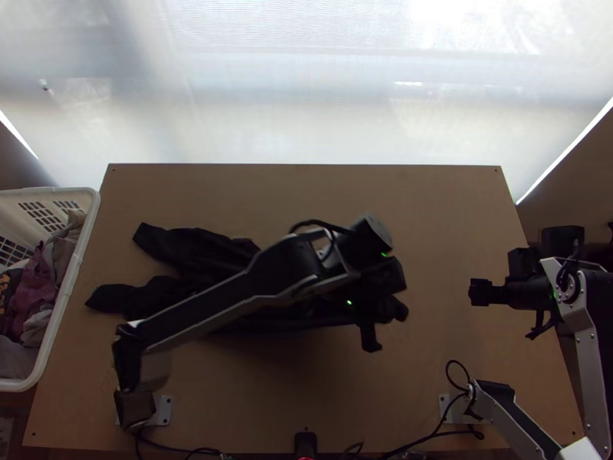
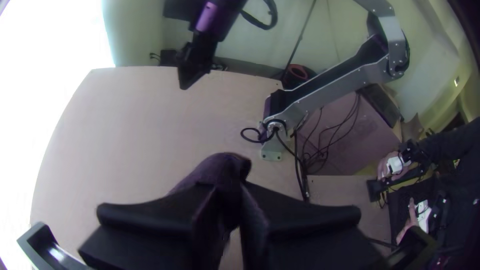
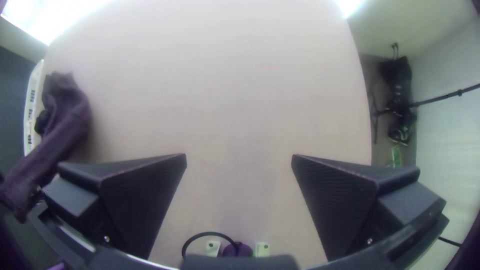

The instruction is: Fold the t-shirt

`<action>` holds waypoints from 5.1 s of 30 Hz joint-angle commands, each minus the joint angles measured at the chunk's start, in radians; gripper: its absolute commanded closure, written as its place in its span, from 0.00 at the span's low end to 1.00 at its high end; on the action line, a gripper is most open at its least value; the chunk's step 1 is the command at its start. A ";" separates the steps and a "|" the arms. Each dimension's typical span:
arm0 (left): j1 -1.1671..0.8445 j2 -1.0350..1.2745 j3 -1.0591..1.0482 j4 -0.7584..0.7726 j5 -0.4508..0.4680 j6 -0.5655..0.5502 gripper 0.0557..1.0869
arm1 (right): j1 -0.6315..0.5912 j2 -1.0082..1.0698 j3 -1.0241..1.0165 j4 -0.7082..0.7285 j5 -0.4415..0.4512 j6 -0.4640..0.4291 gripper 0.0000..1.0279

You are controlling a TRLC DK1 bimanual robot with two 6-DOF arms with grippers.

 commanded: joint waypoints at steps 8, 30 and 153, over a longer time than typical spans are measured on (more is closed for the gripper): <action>-0.071 -0.050 -0.031 -0.025 -0.004 -0.029 0.04 | -0.028 0.007 -0.082 0.048 -0.059 -0.004 0.05; 0.696 -0.545 -0.837 -0.290 -0.144 0.227 0.05 | 0.650 0.408 0.079 0.179 -0.226 0.085 0.05; 1.482 -0.900 -0.804 -0.270 -0.124 0.640 0.91 | 0.415 0.328 0.338 0.235 -0.361 0.000 0.97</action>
